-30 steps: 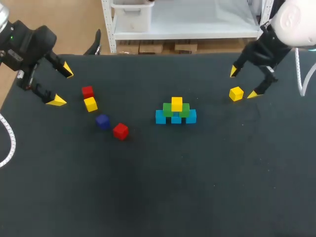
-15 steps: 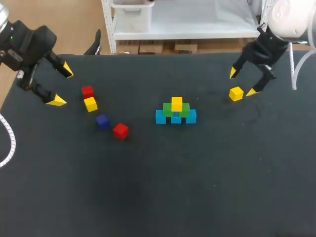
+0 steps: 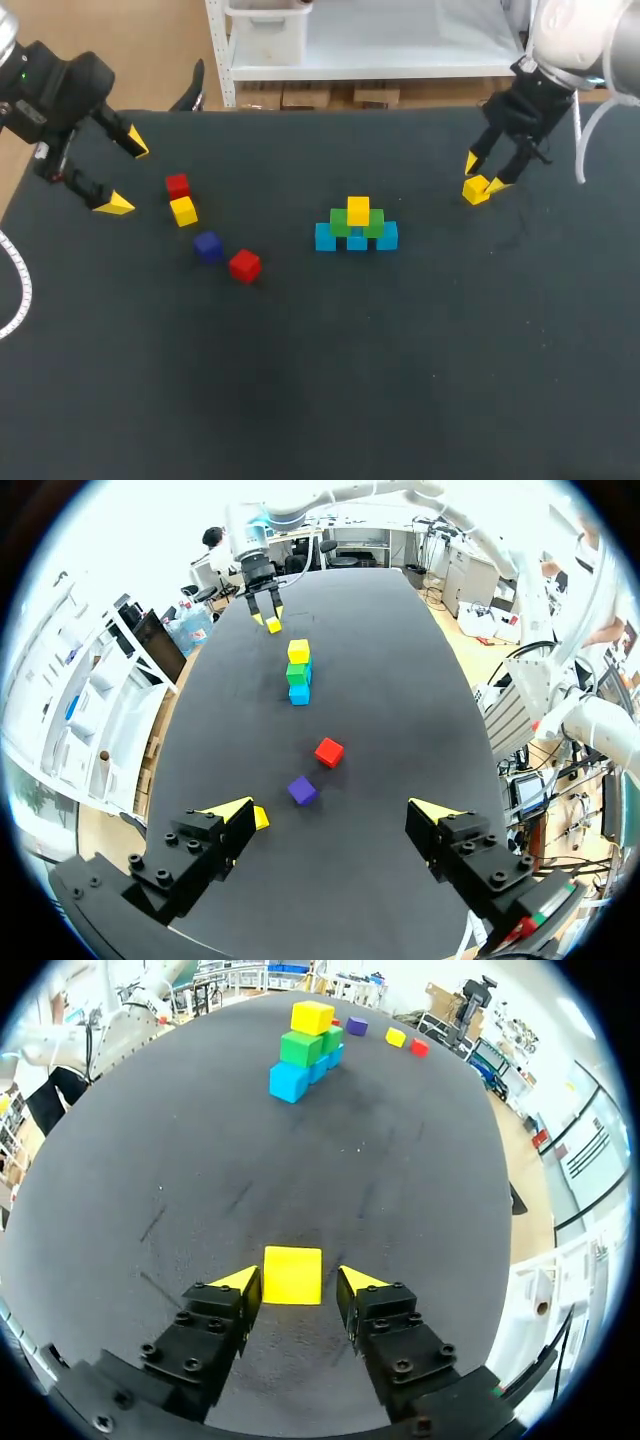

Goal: Place the blue cubes, place green cubes on the blue cubes, place the yellow cubes on the green cubes, then place the red cubes on the yellow cubes, and place purple cube on the red cubes.

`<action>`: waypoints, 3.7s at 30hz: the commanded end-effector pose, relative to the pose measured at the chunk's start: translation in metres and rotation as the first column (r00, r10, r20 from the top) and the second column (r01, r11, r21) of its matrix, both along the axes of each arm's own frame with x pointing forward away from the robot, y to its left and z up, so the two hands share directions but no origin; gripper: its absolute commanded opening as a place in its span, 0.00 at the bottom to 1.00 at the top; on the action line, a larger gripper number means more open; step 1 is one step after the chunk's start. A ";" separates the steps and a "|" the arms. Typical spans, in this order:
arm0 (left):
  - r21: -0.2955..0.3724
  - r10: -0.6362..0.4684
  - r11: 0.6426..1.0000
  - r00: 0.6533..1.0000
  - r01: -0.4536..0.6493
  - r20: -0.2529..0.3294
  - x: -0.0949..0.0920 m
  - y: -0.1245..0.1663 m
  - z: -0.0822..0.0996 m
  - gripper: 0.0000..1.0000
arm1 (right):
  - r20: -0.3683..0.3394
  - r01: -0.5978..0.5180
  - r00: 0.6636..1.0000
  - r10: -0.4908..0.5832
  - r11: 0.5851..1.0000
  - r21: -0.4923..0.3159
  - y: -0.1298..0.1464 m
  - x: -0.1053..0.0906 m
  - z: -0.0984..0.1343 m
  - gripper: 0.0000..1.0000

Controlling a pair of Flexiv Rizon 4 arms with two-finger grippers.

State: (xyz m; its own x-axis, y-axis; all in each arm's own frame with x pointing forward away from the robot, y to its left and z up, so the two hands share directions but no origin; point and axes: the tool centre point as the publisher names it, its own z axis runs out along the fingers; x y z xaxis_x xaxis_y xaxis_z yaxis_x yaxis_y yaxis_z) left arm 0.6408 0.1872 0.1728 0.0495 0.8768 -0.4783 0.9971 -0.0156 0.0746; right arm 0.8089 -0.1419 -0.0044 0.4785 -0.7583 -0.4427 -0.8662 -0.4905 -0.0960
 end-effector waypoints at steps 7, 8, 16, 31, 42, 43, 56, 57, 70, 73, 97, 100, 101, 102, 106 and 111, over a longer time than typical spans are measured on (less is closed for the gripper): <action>-0.002 -0.003 1.000 1.000 0.003 0.001 0.000 0.001 0.000 1.00 | -0.002 0.013 1.000 -0.013 1.000 0.000 -0.002 -0.013 -0.004 0.28; -0.002 -0.003 1.000 1.000 0.003 0.001 0.000 0.001 0.000 1.00 | -0.002 0.015 1.000 -0.015 1.000 -0.002 -0.002 -0.013 -0.004 0.22; -0.002 -0.003 1.000 1.000 0.003 0.001 0.000 0.001 0.000 1.00 | 0.016 0.078 0.997 -0.077 0.997 -0.021 -0.003 -0.015 0.004 0.00; -0.002 -0.003 1.000 1.000 0.003 0.001 0.000 0.001 0.000 1.00 | 0.064 0.650 0.755 -0.652 0.758 0.056 0.048 -0.042 0.055 0.00; -0.002 -0.003 1.000 1.000 0.003 0.001 0.000 0.001 0.000 1.00 | 0.077 0.738 0.666 -0.742 0.670 0.076 0.087 -0.070 0.069 0.00; -0.002 -0.003 1.000 1.000 0.003 0.001 0.000 0.001 0.000 1.00 | 0.077 0.738 0.666 -0.742 0.670 0.077 0.090 -0.071 0.070 0.00; -0.002 -0.003 1.000 1.000 0.003 0.001 0.000 0.001 0.000 1.00 | 0.122 0.700 0.698 -0.705 0.708 0.093 0.120 -0.084 0.079 0.00; -0.002 -0.003 1.000 1.000 0.003 0.001 0.000 0.001 0.000 1.00 | 0.126 0.691 0.706 -0.697 0.717 0.092 0.122 -0.085 0.080 0.00; -0.002 -0.003 1.000 1.000 0.003 0.001 0.000 0.001 0.000 1.00 | 0.090 0.640 0.760 -0.643 0.765 0.071 0.144 -0.094 0.078 0.00; -0.002 -0.003 1.000 1.000 0.003 0.001 0.000 0.001 0.000 1.00 | 0.085 0.633 0.766 -0.637 0.771 0.067 0.146 -0.095 0.078 0.00; -0.002 -0.003 1.000 1.000 0.003 0.001 0.000 0.001 0.000 1.00 | 0.064 0.611 0.788 -0.612 0.791 0.041 0.151 -0.109 0.075 0.00; -0.002 -0.003 1.000 1.000 0.003 0.001 0.000 0.001 0.000 1.00 | 0.060 0.607 0.791 -0.609 0.794 0.040 0.153 -0.110 0.074 0.00; -0.002 -0.003 1.000 1.000 0.003 0.001 0.000 0.001 0.000 1.00 | 0.059 0.605 0.793 -0.606 0.795 0.040 0.153 -0.110 0.074 0.00; -0.002 -0.003 1.000 1.000 0.003 0.001 0.000 0.001 0.000 1.00 | 0.058 0.603 0.795 -0.604 0.797 0.040 0.154 -0.110 0.074 0.00; -0.002 -0.003 1.000 1.000 0.003 0.001 0.000 0.001 0.000 1.00 | 0.056 0.598 0.799 -0.599 0.801 0.041 0.156 -0.110 0.073 0.00; -0.002 -0.003 1.000 1.000 0.003 0.001 0.000 0.001 0.000 1.00 | 0.053 0.594 0.801 -0.596 0.803 0.039 0.157 -0.110 0.072 0.00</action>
State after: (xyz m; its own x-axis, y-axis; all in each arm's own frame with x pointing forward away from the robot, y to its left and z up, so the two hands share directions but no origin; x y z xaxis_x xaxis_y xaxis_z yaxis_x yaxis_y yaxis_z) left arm 0.6408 0.1871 0.1728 0.0495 0.8768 -0.4783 0.9971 -0.0156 0.0746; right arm 0.6965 0.0145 0.0677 -0.0393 -0.8948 -0.4447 -0.9784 0.1249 -0.1647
